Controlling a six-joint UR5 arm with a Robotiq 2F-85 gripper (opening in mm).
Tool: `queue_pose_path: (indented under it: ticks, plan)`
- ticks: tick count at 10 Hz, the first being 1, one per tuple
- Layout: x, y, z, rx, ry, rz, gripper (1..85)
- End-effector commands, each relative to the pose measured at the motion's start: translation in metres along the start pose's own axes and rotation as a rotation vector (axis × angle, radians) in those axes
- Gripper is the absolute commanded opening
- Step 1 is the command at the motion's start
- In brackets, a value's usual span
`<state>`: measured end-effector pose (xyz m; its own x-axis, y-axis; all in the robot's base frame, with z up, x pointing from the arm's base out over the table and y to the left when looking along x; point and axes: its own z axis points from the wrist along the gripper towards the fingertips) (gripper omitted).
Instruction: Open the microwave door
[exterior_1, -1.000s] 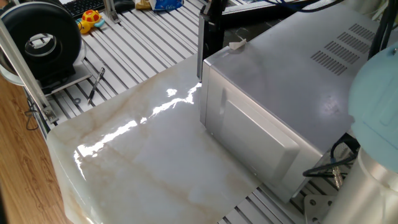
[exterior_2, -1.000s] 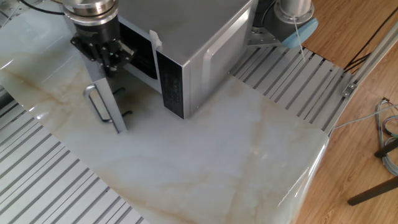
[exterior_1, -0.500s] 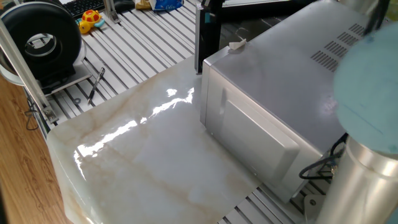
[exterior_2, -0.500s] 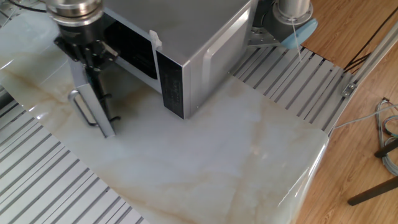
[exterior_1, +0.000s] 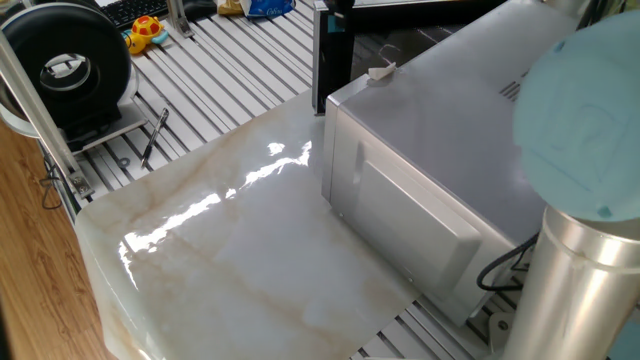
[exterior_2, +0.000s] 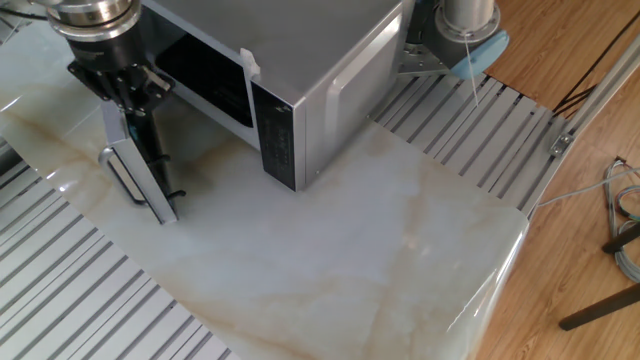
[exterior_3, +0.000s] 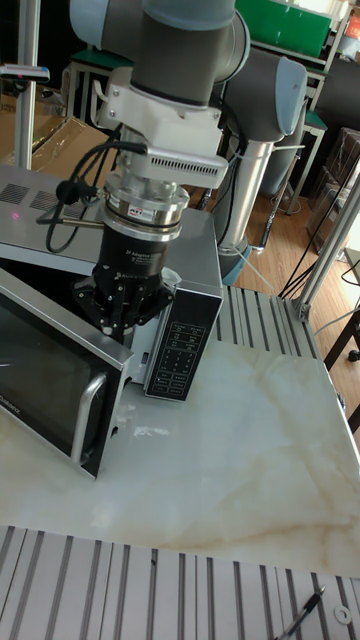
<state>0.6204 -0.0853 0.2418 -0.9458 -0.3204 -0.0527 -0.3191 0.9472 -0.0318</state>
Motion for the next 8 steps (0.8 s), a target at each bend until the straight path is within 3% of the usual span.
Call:
queue_pose_path:
  ticks: [1, 4, 5, 7, 8]
  plan:
    - [-0.003, 0.018, -0.004, -0.023, -0.02, 0.074, 1.0]
    - [-0.005, 0.038, -0.012, -0.014, -0.019, 0.12, 1.0]
    - [-0.009, 0.048, -0.022, -0.012, -0.009, 0.141, 1.0]
    - [-0.017, 0.053, -0.043, 0.031, 0.015, 0.14, 1.0]
    - [-0.014, 0.046, -0.05, 0.053, 0.037, 0.099, 1.0]
